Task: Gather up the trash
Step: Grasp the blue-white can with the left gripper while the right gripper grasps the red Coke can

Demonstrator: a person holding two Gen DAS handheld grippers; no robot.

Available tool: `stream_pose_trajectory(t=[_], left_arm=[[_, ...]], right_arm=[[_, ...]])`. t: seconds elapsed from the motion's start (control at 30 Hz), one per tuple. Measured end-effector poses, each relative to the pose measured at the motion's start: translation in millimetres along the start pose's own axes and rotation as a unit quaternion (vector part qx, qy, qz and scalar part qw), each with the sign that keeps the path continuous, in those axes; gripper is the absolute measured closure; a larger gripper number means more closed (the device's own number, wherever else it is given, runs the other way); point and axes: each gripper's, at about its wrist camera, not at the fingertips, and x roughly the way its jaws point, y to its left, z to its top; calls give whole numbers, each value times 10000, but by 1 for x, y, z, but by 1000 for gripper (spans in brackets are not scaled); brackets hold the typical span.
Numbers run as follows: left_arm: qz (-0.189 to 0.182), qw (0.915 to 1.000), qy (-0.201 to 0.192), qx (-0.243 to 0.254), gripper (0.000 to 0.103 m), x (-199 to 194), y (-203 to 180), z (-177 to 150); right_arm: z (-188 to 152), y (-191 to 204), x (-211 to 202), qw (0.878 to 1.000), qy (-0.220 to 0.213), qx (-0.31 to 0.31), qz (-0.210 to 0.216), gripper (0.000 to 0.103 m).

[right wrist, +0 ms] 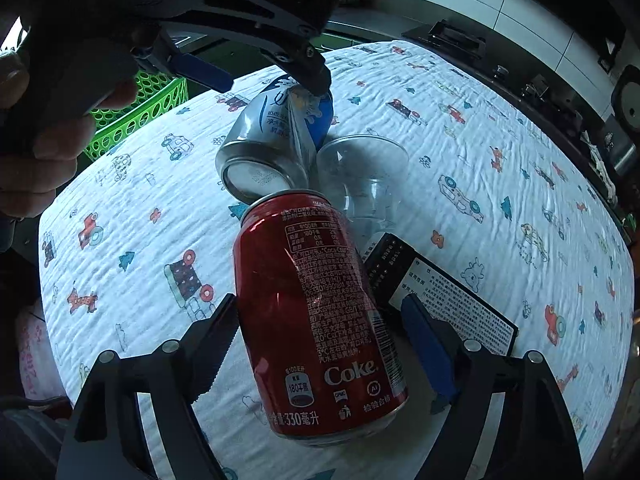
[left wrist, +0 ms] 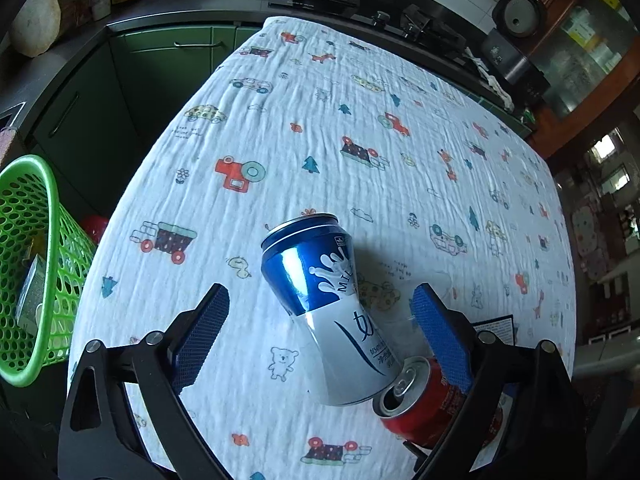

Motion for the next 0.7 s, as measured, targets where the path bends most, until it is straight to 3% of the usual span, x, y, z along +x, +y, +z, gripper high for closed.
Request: stream_pose_trajectory(t=[0.17, 0.23, 0.47, 0.7], left_arm=[[-61, 9997, 212, -103, 19, 14, -2, 0], [-100, 9995, 298, -91, 27, 19, -4, -1], [-98, 9985, 532, -58, 43, 29, -4, -4], [-303, 9982, 514, 9, 61, 20, 4, -9]], right_arm=[[0, 3, 1, 10000, 49, 13, 5, 30], [-1, 3, 2, 10000, 64, 24, 8, 30], [-3, 4, 0, 9999, 53, 81, -49, 31], [-4, 8, -4, 9999, 19, 137, -10, 31]])
